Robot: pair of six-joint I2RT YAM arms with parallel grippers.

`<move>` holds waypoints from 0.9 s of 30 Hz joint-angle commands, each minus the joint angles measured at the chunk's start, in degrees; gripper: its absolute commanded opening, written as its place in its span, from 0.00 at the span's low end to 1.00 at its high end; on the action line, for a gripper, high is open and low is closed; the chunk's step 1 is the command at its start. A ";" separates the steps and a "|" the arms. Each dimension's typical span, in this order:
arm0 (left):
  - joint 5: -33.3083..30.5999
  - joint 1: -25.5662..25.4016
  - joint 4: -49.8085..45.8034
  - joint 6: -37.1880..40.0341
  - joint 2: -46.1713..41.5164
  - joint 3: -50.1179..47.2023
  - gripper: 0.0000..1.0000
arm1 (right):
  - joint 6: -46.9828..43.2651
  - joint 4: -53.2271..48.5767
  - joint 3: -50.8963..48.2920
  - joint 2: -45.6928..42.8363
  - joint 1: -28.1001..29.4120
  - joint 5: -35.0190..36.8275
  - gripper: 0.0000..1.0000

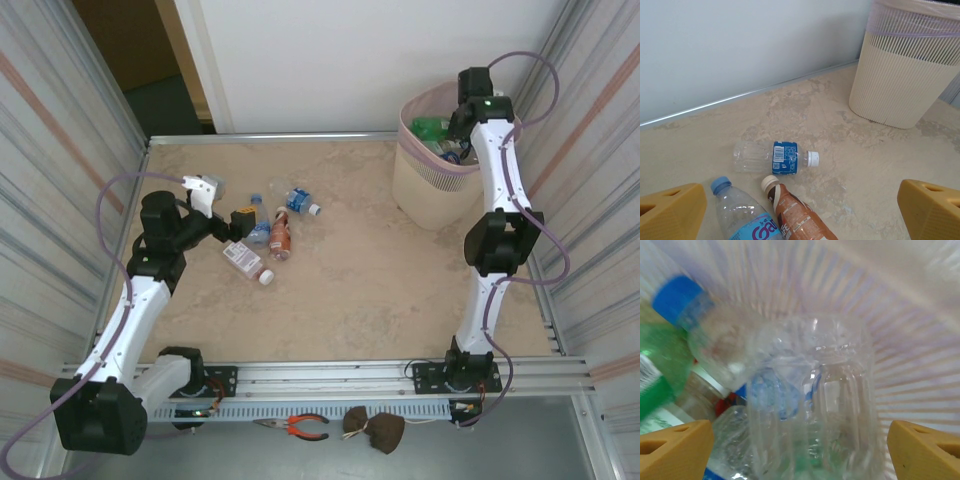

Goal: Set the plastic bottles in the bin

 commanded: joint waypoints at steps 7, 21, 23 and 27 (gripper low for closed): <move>0.11 0.44 1.13 0.53 -1.34 1.27 0.99 | -0.10 -1.64 3.96 -5.70 -0.83 -4.54 0.88; 0.20 0.53 1.14 0.49 -1.54 1.18 0.99 | 2.67 6.93 -4.45 -6.74 -8.16 -25.29 0.44; 0.20 0.63 1.14 0.50 -1.66 1.18 0.99 | 3.61 8.11 -6.46 -6.19 -9.14 -26.29 0.41; 0.13 0.75 1.05 0.49 -1.64 1.14 0.99 | 4.02 8.80 -9.66 -4.06 -10.09 -26.56 0.33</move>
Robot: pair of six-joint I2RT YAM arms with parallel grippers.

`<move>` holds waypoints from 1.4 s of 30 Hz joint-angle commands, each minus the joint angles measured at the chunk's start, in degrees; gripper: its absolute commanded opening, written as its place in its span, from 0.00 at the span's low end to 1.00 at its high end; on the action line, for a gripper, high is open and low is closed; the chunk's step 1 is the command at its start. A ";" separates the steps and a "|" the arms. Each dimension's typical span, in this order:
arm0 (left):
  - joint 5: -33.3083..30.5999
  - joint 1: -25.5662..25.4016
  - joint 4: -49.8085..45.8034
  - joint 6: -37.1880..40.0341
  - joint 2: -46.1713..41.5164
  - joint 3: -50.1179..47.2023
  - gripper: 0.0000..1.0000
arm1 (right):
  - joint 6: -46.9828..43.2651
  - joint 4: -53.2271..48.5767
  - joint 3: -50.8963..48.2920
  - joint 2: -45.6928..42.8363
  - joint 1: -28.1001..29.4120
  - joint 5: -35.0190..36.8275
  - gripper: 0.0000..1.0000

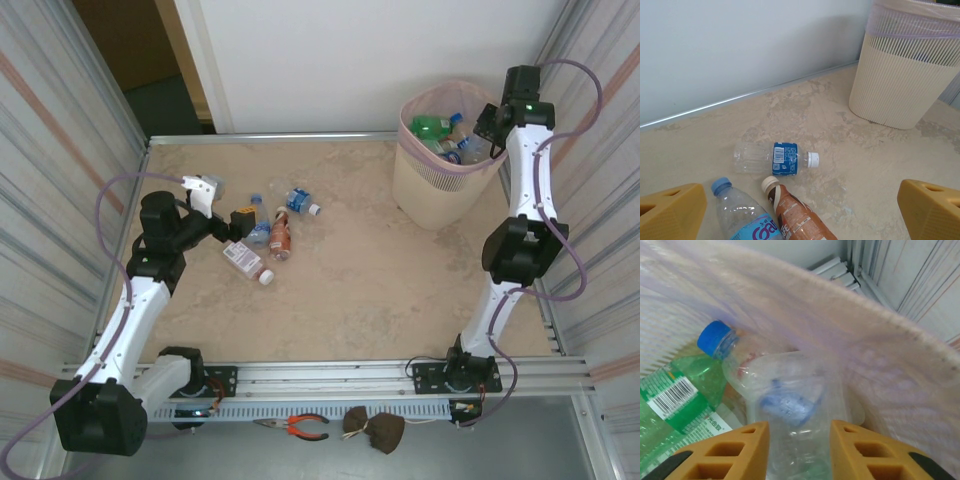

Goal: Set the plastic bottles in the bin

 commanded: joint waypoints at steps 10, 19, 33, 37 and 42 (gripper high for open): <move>0.00 0.46 1.16 0.49 -1.09 1.07 0.99 | 0.18 -1.79 0.62 0.77 0.69 2.43 0.36; -0.02 0.49 1.07 0.49 -1.09 1.28 0.99 | -1.70 -3.17 4.15 -6.53 5.11 6.39 0.43; -0.74 0.74 0.81 0.21 -0.96 1.42 0.99 | -11.20 8.18 -13.62 -20.17 21.98 2.29 0.51; -0.96 0.86 0.80 0.06 -0.88 1.37 0.99 | -15.08 12.20 -18.86 -21.13 27.34 -2.52 0.55; -1.03 0.82 0.72 0.06 -1.03 1.42 0.99 | -19.52 22.48 -28.97 -21.13 32.02 -9.02 0.65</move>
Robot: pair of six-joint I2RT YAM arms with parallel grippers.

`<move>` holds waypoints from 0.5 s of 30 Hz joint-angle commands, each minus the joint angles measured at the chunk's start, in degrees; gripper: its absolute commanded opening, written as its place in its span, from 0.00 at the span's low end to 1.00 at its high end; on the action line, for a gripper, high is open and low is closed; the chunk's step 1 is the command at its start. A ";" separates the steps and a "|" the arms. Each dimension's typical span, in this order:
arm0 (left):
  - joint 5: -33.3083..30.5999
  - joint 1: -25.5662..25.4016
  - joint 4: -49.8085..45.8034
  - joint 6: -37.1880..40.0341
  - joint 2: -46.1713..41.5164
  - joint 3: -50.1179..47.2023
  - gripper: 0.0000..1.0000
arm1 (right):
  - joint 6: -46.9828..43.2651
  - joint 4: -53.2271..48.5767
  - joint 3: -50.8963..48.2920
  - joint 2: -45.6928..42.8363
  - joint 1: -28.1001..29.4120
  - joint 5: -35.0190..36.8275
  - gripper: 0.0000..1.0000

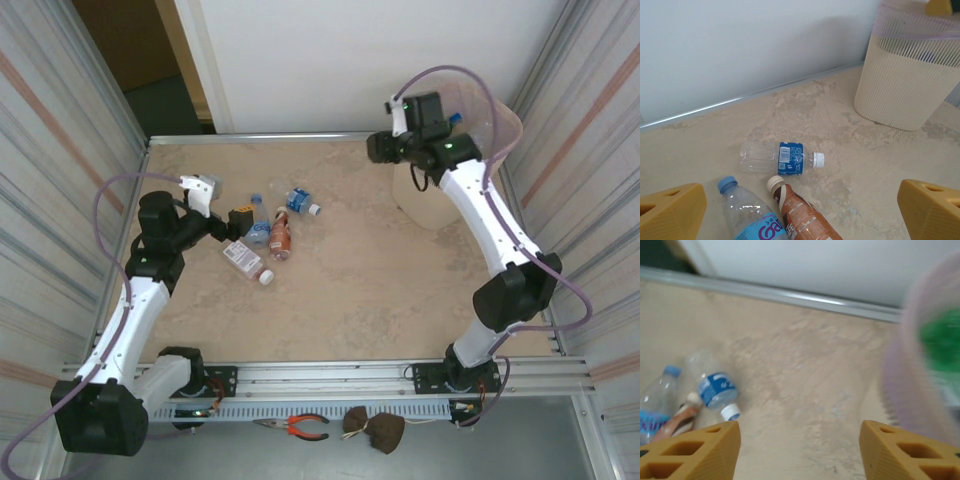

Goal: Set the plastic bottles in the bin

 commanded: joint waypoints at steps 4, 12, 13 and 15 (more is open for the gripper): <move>-0.49 0.30 0.76 0.14 -1.13 1.28 0.99 | -7.13 14.51 -6.45 2.52 3.82 -10.39 0.68; -0.91 0.33 0.57 0.37 -1.49 1.13 0.99 | -12.61 23.66 -3.76 16.24 7.59 -15.27 0.68; -1.07 0.29 0.56 0.43 -1.52 1.18 0.99 | -13.33 24.37 -2.68 18.30 8.10 -15.11 0.69; -1.19 0.31 0.48 0.49 -1.59 1.07 0.99 | -14.47 25.10 -0.10 21.90 8.72 -15.65 0.69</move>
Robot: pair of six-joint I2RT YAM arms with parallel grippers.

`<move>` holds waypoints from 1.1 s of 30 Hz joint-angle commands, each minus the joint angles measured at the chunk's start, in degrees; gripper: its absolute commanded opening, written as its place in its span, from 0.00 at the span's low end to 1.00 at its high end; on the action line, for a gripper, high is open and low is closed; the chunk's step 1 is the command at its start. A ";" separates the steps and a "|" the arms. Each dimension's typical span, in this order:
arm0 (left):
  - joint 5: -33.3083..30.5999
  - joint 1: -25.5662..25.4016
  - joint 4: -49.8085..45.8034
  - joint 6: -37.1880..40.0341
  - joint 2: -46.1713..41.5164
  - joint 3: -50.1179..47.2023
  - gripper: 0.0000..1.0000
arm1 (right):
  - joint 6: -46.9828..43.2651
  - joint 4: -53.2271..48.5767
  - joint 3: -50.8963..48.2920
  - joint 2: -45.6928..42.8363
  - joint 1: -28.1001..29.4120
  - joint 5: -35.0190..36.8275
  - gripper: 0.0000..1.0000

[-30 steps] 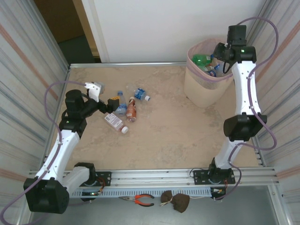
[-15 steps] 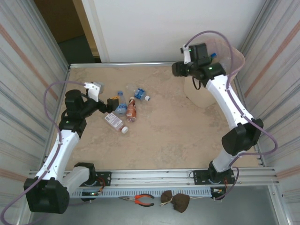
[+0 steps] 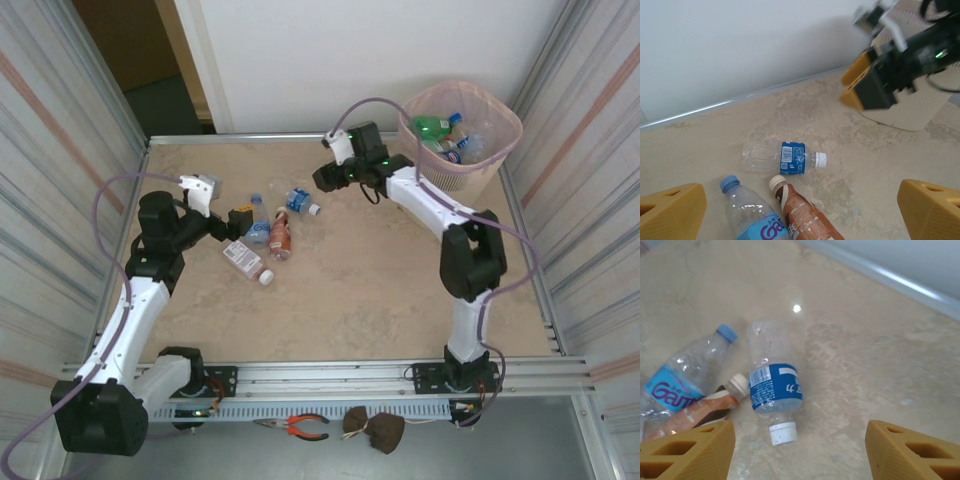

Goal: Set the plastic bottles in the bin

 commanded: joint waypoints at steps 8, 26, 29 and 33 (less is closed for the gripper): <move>-1.09 0.33 0.48 0.82 -1.83 0.93 0.99 | -5.35 5.58 13.18 15.36 3.09 -3.37 0.75; -1.28 0.29 0.75 0.59 -1.83 0.79 0.99 | -6.43 -5.68 32.42 32.36 4.91 -4.56 0.85; -1.05 0.25 0.83 0.49 -1.85 0.83 0.99 | -6.94 -9.94 37.41 35.06 5.15 -3.68 0.85; -0.94 0.32 0.76 0.50 -1.96 0.79 0.99 | -9.75 -13.41 39.12 36.65 6.02 -0.83 0.85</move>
